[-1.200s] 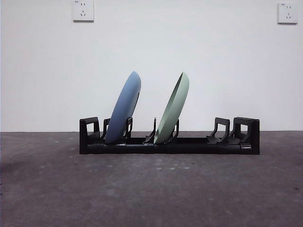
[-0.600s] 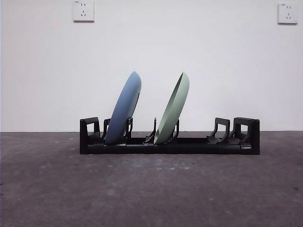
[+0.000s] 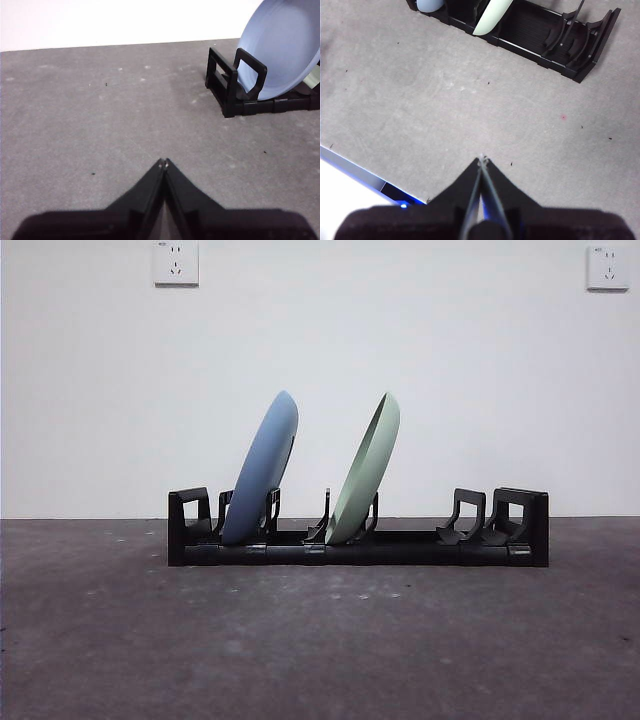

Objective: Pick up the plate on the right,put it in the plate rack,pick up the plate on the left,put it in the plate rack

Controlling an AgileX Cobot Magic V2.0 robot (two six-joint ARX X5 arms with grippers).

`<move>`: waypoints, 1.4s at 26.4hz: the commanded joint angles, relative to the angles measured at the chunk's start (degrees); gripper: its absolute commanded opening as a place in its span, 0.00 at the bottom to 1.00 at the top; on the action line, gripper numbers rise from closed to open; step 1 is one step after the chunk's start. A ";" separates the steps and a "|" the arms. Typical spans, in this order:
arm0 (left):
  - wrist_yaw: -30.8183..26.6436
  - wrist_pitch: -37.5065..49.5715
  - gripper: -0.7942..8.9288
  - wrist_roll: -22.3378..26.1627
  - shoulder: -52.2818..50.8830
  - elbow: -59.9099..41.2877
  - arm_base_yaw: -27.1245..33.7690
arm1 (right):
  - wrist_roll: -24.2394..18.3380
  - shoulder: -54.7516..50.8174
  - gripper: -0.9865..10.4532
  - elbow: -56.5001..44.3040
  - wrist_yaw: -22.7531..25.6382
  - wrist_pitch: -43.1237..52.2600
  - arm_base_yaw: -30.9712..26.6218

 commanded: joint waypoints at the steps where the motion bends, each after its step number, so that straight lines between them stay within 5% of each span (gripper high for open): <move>1: 0.17 0.42 0.08 -0.61 0.68 -0.57 0.17 | 0.44 0.00 0.09 -0.39 0.04 -1.40 0.02; 4: 0.17 0.42 0.08 -0.61 1.27 -0.57 0.17 | -0.66 -0.15 0.09 -0.35 0.17 -0.83 -0.13; 7: 0.17 0.42 0.08 -0.61 1.60 -0.57 0.17 | -7.10 -4.02 0.09 -0.66 5.35 9.97 -3.52; 10: 0.17 0.42 0.08 -0.61 1.60 -0.57 0.17 | -7.87 -11.26 0.09 -4.61 -2.40 25.94 -10.40; 12: 0.17 0.42 0.08 -0.61 1.60 -0.57 0.17 | -8.07 -17.46 0.09 -11.19 -7.63 34.99 -17.05; 17: 0.17 0.42 0.08 -0.61 1.60 -0.57 0.17 | -12.57 -35.98 0.09 -38.05 -7.50 52.74 -29.86; 26: 0.20 0.42 0.08 -0.61 1.60 -0.57 0.17 | -12.02 -53.13 0.09 -71.25 -7.50 72.15 -32.63; 37: 0.17 0.42 0.08 -0.61 1.60 -0.57 0.17 | -9.09 -62.07 0.09 -86.82 -4.50 72.54 -32.63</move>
